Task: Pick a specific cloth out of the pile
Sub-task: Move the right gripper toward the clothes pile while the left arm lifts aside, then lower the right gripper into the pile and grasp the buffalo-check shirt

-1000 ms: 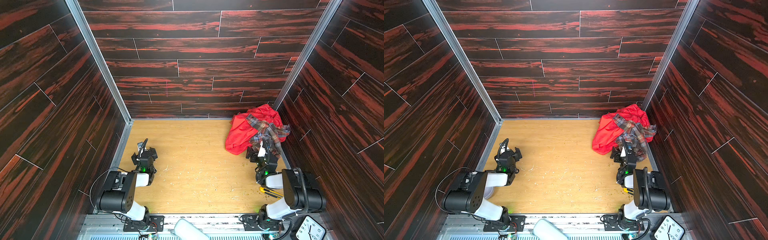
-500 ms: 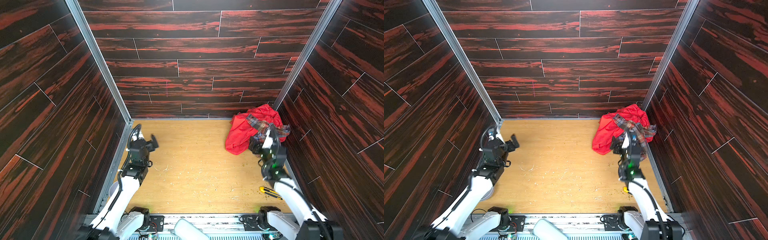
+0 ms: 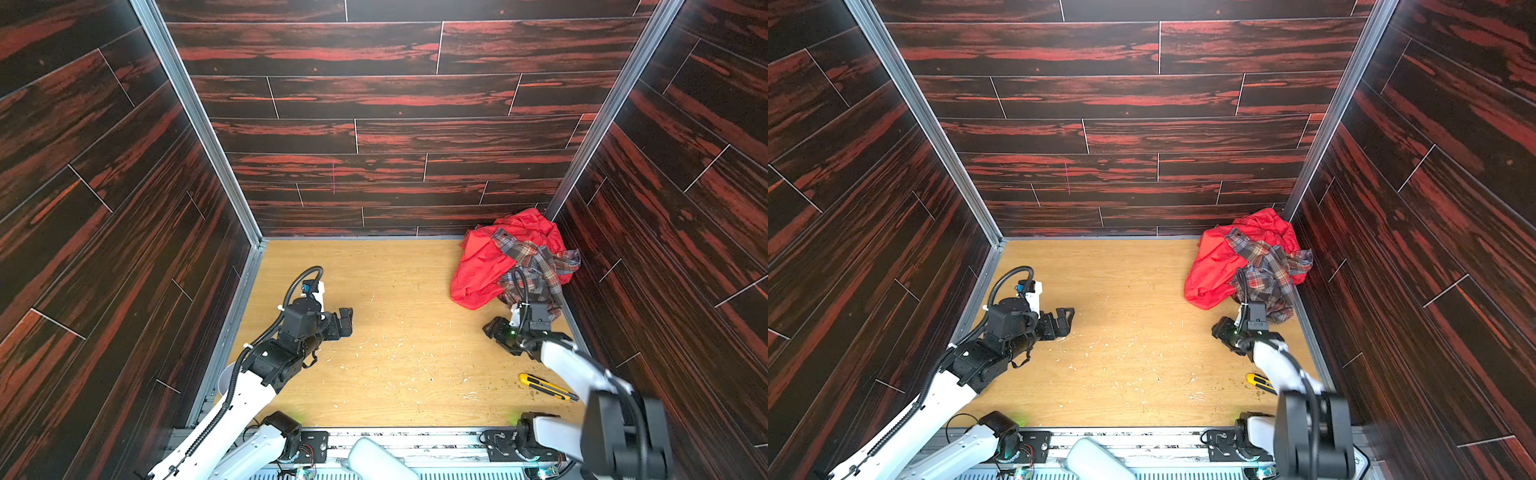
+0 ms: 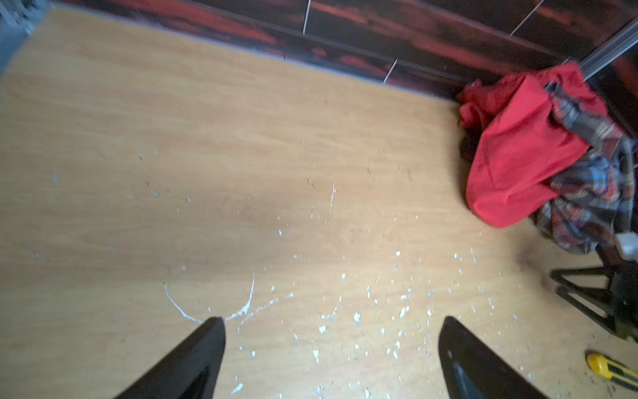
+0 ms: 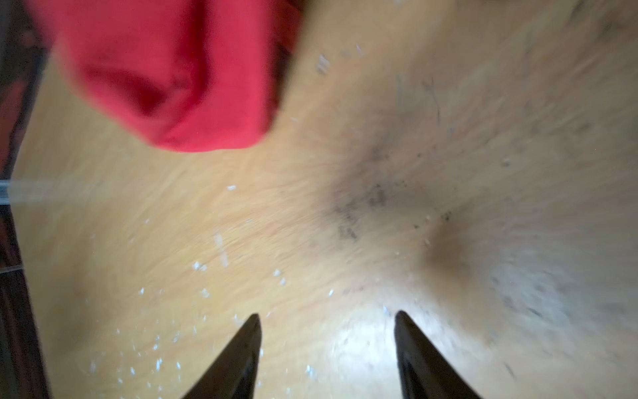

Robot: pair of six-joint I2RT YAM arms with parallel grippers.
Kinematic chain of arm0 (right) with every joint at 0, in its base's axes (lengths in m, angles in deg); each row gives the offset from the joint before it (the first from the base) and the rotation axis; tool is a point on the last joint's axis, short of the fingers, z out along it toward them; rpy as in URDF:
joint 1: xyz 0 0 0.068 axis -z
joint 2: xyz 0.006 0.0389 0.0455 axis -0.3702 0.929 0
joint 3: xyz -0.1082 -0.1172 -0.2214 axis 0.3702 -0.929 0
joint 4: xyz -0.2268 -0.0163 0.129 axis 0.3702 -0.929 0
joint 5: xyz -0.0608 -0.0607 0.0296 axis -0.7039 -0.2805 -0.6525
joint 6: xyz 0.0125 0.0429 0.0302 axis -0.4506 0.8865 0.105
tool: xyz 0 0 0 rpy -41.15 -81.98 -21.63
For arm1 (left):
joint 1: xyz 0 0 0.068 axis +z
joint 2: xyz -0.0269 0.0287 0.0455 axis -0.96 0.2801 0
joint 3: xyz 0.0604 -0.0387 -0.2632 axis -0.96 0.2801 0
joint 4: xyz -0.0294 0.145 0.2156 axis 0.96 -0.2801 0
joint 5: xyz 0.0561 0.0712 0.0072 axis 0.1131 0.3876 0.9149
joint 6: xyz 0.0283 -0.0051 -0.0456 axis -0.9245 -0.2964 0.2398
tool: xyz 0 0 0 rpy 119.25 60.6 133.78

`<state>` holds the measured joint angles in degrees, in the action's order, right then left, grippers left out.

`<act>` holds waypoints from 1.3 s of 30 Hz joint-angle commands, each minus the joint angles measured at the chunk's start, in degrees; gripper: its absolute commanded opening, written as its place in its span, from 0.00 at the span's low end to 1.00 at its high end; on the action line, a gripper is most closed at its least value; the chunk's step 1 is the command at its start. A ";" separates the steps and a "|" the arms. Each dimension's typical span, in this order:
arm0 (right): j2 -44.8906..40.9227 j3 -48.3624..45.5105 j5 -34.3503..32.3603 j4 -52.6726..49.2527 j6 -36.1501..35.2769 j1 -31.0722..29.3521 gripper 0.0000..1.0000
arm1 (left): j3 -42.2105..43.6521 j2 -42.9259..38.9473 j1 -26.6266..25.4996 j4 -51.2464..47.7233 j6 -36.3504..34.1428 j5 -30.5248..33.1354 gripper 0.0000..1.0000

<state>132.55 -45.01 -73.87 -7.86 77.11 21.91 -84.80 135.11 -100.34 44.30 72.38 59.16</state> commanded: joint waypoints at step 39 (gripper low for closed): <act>40.54 41.65 -3.07 -2.55 -8.44 2.03 0.49 | -3.23 2.80 -1.34 0.12 4.11 3.62 0.99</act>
<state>169.97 -5.91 -78.57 -11.08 70.29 24.56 -87.51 137.71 -101.50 44.26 75.53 62.57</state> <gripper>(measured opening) 0.490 0.988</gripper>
